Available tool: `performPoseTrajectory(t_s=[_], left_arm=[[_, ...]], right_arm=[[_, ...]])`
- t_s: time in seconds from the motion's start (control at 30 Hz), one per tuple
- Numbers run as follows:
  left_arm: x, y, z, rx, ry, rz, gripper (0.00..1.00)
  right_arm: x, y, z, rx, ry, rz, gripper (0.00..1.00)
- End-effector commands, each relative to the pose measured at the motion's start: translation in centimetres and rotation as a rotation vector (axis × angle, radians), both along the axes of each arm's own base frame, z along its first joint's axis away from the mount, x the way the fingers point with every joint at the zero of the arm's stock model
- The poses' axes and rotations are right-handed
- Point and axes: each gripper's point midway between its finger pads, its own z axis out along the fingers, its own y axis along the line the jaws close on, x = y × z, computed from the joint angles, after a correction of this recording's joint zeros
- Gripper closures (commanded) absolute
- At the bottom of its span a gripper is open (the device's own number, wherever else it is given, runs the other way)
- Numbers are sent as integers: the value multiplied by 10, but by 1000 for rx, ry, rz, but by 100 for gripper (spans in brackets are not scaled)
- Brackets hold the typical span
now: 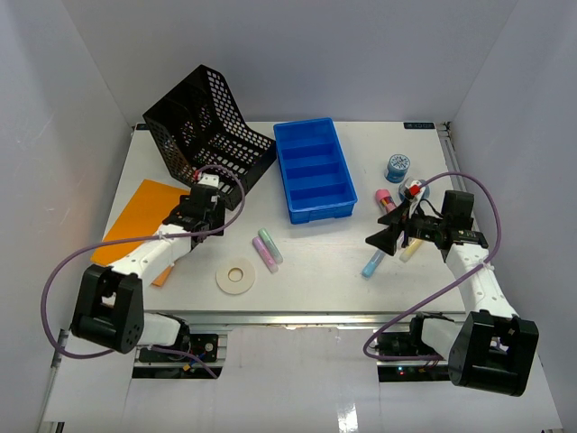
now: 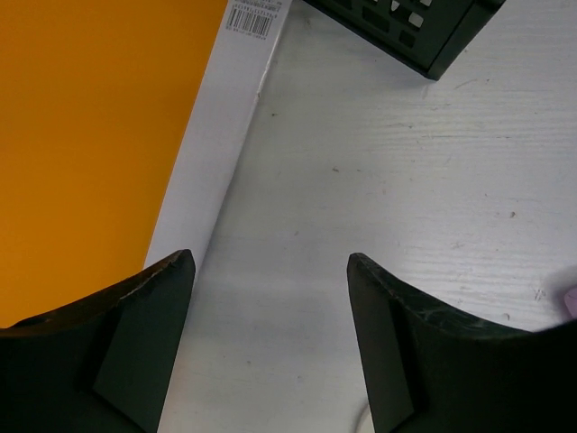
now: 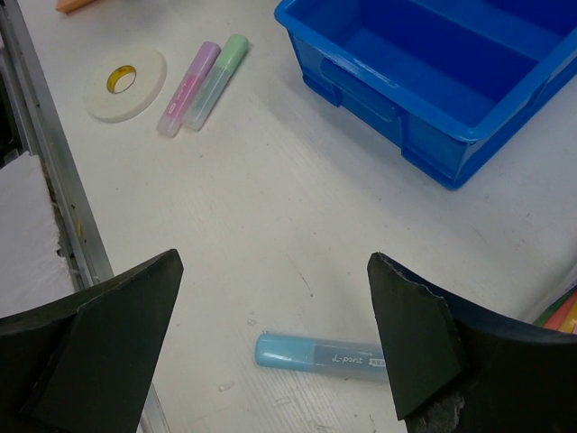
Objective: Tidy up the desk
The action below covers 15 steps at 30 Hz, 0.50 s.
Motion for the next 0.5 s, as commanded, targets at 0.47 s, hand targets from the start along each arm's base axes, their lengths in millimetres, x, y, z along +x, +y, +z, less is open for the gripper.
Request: performPoseTrajectory(t_s=[0.47], left_arm=[[27,20,-18,385,97,41,34]], right_arm=[[-6,10,18,37,-39,81,10]])
